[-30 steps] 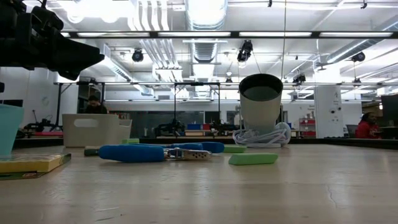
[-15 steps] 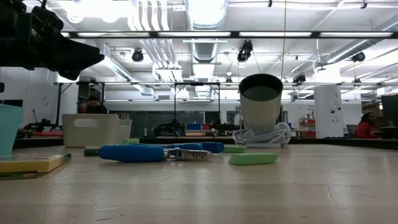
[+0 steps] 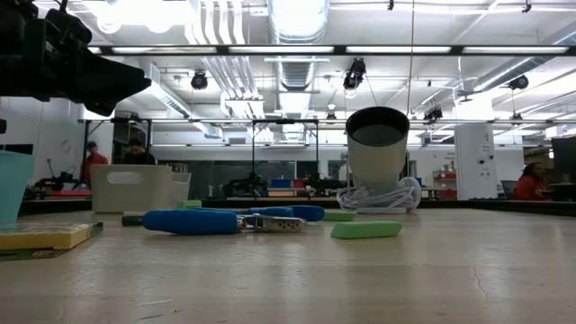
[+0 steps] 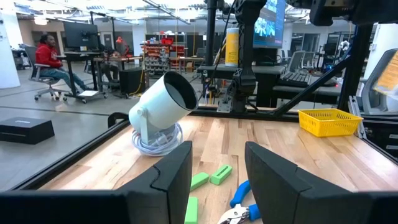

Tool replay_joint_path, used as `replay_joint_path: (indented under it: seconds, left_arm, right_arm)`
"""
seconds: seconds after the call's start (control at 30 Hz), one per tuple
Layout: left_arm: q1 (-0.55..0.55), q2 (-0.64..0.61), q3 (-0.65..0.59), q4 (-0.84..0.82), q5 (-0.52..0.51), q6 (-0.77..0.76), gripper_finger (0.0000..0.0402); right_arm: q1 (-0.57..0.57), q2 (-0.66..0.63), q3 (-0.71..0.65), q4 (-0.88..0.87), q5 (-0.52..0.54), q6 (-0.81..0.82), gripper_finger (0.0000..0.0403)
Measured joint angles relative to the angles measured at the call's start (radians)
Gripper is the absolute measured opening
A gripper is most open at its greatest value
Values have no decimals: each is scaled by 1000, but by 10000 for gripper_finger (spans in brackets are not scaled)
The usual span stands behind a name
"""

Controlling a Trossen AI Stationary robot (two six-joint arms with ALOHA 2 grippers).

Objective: Pick & Place School Supplies
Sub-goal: Put the yellow crayon box into the green bin

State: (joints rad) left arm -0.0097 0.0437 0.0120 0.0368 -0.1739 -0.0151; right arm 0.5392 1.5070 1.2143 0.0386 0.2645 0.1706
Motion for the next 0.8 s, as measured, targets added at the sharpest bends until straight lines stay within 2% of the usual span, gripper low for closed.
replay_joint_path:
  seconds: [0.8]
  left_arm:
    - [0,0,0,0,0,0,154]
  right_arm:
    - [-8,0,-9,-6,-2,3,8]
